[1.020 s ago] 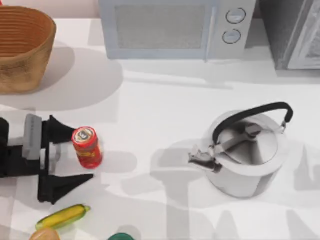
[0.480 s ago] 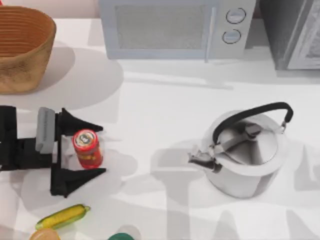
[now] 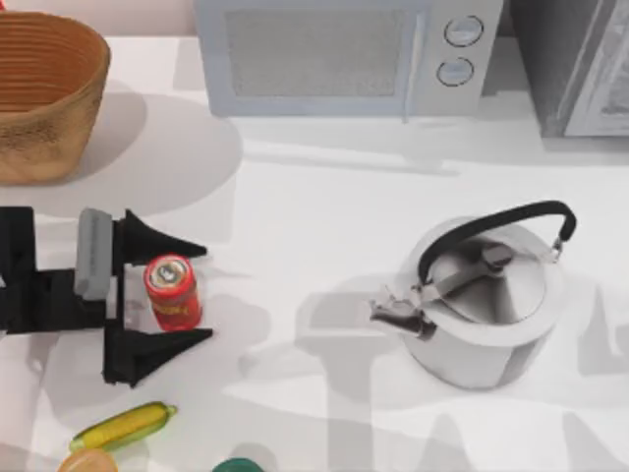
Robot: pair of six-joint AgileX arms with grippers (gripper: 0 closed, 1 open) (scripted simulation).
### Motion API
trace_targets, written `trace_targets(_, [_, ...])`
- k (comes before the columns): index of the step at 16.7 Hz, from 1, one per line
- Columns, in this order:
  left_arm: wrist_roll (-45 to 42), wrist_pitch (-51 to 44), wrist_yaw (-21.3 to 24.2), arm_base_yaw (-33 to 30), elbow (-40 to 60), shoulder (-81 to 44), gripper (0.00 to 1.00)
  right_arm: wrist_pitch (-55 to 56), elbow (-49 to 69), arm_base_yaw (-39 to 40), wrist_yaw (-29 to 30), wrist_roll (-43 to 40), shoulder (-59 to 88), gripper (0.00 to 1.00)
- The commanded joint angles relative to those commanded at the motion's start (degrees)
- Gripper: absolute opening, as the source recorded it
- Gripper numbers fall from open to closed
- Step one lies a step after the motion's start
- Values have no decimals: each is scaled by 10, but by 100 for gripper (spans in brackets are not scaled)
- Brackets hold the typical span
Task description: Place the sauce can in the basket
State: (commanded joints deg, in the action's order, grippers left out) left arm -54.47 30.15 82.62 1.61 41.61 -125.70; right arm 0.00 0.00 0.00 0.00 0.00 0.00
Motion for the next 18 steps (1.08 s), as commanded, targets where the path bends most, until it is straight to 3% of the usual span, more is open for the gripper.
trace_targets(2, [0, 0, 0, 0, 0, 0, 100, 0, 0, 0, 0, 0, 0, 100])
trace_targets(15, [0, 0, 0, 0, 0, 0, 2, 0, 0, 0, 0, 0, 0, 100])
trace_targets(18, [0, 0, 0, 0, 0, 0, 0, 0, 0, 0, 0, 0, 0, 100])
